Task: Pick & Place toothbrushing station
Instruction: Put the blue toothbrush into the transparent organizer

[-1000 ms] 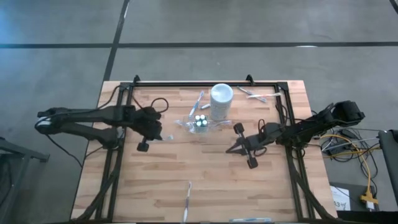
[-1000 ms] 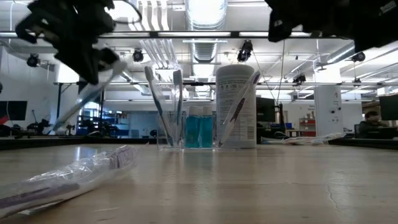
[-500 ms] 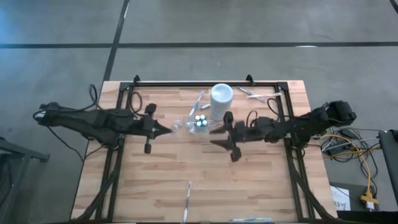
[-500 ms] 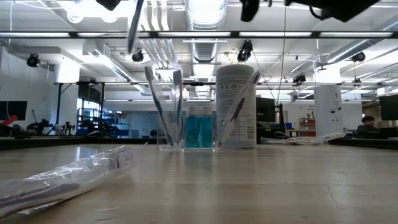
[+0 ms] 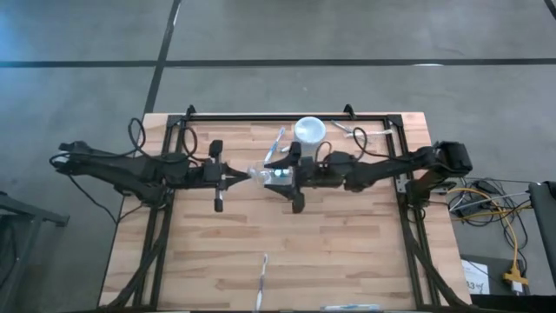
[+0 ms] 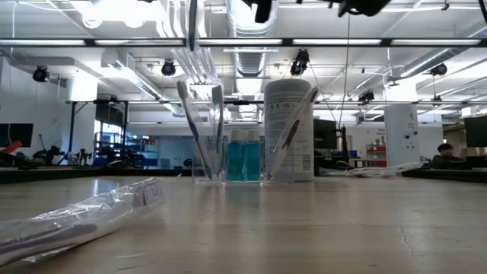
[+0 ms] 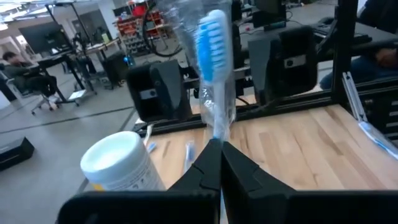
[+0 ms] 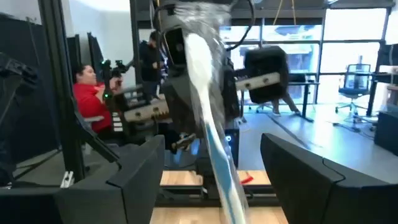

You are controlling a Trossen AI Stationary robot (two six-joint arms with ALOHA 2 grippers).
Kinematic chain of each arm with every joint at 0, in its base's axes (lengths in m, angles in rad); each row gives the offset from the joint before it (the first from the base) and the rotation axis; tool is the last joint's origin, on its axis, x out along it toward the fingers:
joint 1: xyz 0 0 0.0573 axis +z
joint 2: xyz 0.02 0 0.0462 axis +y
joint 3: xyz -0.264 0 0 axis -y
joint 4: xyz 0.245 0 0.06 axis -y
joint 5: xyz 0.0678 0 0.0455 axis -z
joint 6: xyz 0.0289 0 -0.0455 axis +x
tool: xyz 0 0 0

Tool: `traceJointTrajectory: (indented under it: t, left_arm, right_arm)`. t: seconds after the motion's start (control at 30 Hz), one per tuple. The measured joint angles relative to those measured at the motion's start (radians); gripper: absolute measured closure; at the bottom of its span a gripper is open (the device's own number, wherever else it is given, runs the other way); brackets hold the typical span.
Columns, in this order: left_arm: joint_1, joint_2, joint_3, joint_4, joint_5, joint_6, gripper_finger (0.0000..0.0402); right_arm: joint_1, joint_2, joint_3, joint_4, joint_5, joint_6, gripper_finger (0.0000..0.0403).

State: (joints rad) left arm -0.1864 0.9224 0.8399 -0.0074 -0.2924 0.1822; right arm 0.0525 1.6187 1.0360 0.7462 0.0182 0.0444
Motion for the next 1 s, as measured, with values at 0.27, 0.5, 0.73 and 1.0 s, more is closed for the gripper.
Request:
traceJointTrajectory:
  t: [0.27, 0.5, 0.73, 1.0]
  left_arm:
    - [0.000, 0.026, 0.007, 0.010, 0.001, -0.005, 0.0401]
    - [0.000, 0.030, 0.006, 0.024, -0.001, 0.000, 0.0401]
    - [0.001, 0.040, 0.014, 0.045, -0.003, 0.001, 0.0401]
    - [0.000, 0.067, 0.014, 0.057, 0.022, 0.023, 0.0399]
  right_arm:
    - [-0.005, 0.081, 0.166, -0.183, -0.002, -0.016, 0.0163]
    - [-0.005, 0.058, 0.158, -0.187, 0.001, -0.040, 0.0216]
    - [-0.008, 0.052, 0.158, -0.175, -0.017, -0.049, 0.0311]
    - [-0.011, 0.052, 0.164, -0.174, -0.107, -0.071, 0.0387]
